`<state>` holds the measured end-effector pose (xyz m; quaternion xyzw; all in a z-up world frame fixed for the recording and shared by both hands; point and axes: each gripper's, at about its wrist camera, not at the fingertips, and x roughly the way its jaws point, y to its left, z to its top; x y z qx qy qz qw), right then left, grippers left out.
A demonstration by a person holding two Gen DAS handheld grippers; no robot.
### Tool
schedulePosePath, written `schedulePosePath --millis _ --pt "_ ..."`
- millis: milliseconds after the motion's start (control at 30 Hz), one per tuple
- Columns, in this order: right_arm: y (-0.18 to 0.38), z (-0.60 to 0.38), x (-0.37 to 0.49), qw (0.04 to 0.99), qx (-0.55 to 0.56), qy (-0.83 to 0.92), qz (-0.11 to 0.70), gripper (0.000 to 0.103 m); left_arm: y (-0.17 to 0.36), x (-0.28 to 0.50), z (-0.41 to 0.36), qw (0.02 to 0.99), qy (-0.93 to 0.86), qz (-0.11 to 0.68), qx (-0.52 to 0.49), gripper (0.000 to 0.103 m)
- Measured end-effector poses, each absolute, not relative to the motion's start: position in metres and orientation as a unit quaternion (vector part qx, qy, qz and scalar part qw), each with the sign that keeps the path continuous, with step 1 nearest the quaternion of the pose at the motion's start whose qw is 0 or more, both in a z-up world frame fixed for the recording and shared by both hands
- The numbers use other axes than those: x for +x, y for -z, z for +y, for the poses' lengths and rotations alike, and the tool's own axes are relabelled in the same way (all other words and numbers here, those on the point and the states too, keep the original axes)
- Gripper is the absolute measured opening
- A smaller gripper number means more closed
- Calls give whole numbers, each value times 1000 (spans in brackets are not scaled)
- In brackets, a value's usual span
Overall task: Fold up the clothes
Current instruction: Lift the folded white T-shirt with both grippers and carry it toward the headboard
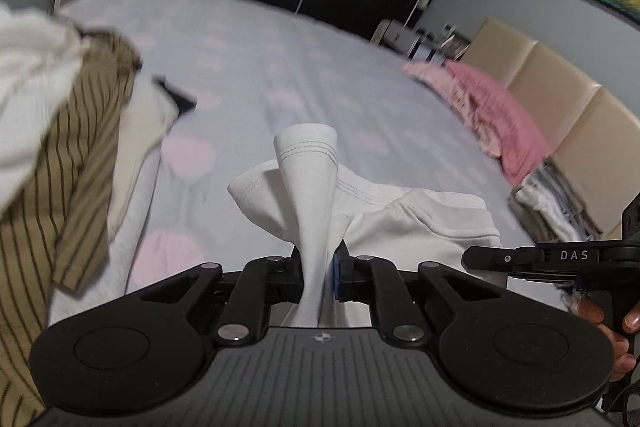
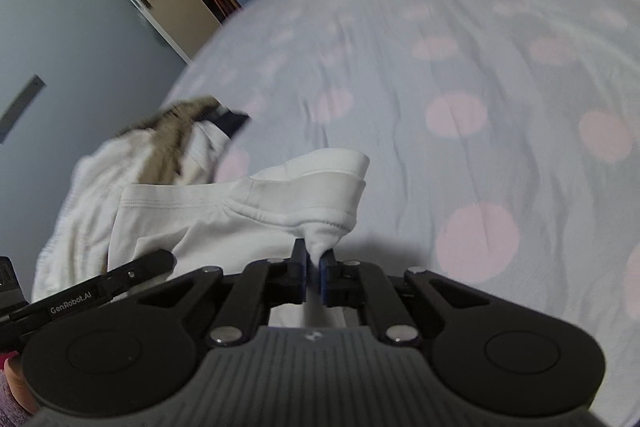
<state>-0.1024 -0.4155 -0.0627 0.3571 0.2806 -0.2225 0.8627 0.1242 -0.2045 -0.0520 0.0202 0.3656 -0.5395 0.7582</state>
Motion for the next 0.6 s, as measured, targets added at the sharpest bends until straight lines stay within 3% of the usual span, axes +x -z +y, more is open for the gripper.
schedulePosePath --millis 600 --pt "-68 -377 -282 918 268 271 107 6 -72 -24 -223 738 639 213 42 9"
